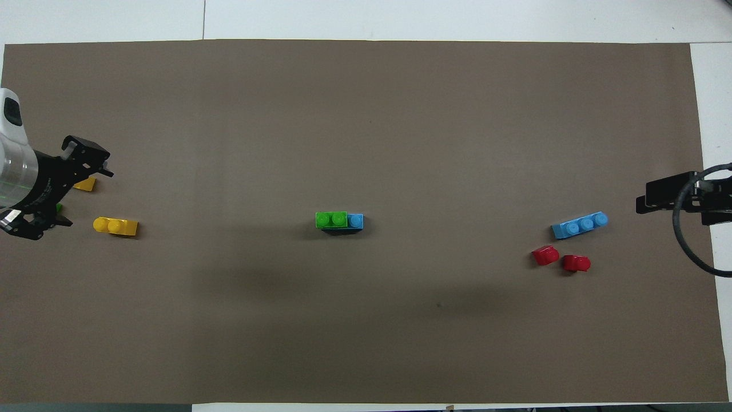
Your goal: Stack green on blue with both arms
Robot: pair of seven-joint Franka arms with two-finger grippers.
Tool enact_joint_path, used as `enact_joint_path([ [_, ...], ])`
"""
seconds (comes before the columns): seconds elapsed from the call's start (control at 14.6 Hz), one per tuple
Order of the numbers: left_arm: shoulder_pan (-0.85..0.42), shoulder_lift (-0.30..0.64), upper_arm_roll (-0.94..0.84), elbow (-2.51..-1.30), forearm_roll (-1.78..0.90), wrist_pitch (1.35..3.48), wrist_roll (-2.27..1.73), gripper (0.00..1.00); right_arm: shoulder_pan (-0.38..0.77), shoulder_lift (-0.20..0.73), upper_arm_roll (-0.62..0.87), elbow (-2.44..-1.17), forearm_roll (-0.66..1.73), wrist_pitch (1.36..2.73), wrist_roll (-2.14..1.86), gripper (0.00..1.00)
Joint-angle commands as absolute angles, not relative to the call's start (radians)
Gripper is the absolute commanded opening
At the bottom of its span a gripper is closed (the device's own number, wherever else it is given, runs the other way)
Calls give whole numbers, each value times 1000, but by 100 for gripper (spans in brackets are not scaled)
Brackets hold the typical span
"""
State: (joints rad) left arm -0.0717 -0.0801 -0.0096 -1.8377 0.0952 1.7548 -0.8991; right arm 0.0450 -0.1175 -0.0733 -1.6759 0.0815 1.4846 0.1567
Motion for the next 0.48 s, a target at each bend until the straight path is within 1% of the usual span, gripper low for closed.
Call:
enact_joint_path([
  [0.0, -40, -86, -14, -1804, 84, 1694, -615, 100, 48, -107, -52, -1663, 28, 1497, 133, 100],
  [0.14, -29, -81, -14, -1763, 84, 1640, -433, 100, 49, -98, -51, -1658, 29, 1491, 130, 99],
  [0.27, -18, -78, -15, -1726, 84, 1591, -271, 100, 46, -54, -52, -1611, 32, 1461, 127, 99],
  [0.41, -18, -71, -15, -1666, 84, 1522, -203, 100, 46, -40, -52, -1579, 34, 1439, 127, 98],
])
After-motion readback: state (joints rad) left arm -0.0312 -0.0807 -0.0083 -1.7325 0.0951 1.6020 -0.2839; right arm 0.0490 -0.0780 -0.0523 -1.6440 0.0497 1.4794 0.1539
